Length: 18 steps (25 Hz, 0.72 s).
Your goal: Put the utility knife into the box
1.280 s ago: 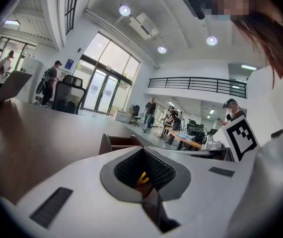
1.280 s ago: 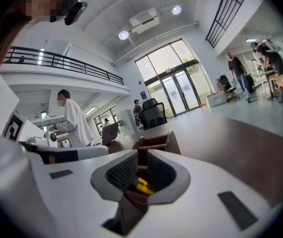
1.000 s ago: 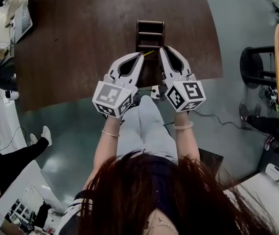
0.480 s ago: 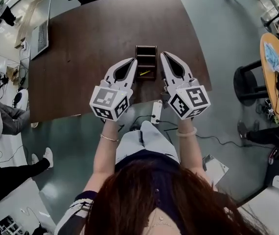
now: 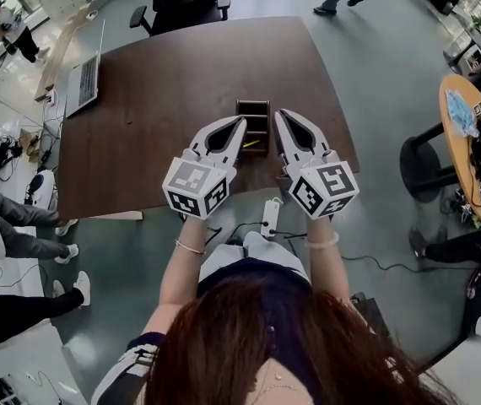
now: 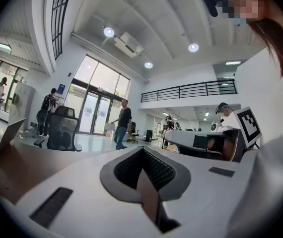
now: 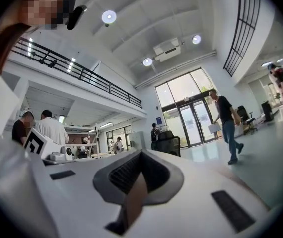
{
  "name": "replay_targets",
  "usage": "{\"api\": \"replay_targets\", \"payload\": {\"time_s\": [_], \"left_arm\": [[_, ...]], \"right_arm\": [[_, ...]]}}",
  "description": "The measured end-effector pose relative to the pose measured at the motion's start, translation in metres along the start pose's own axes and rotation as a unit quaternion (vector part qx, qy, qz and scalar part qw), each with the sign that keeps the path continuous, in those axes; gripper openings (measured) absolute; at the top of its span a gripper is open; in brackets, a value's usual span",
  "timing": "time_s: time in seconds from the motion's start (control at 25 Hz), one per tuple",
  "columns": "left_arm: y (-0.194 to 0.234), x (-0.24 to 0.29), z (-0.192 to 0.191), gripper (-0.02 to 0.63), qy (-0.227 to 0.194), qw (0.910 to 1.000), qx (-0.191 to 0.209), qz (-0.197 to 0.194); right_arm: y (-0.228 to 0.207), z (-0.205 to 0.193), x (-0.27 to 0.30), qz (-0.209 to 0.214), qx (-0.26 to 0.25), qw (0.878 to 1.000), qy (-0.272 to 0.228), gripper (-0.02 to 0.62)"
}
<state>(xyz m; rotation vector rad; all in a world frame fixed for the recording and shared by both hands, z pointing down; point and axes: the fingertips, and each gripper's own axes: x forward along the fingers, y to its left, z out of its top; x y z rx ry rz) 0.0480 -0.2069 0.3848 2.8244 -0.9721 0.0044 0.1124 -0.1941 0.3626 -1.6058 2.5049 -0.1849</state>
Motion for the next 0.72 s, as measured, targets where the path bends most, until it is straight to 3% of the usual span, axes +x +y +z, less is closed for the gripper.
{"api": "replay_targets", "payload": {"time_s": [0.72], "left_arm": [[-0.009,-0.002,-0.005,-0.008,0.004,1.0,-0.004,-0.003]], "right_arm": [[-0.003,-0.015,-0.008,-0.013,0.008,1.0,0.026,0.015]]}}
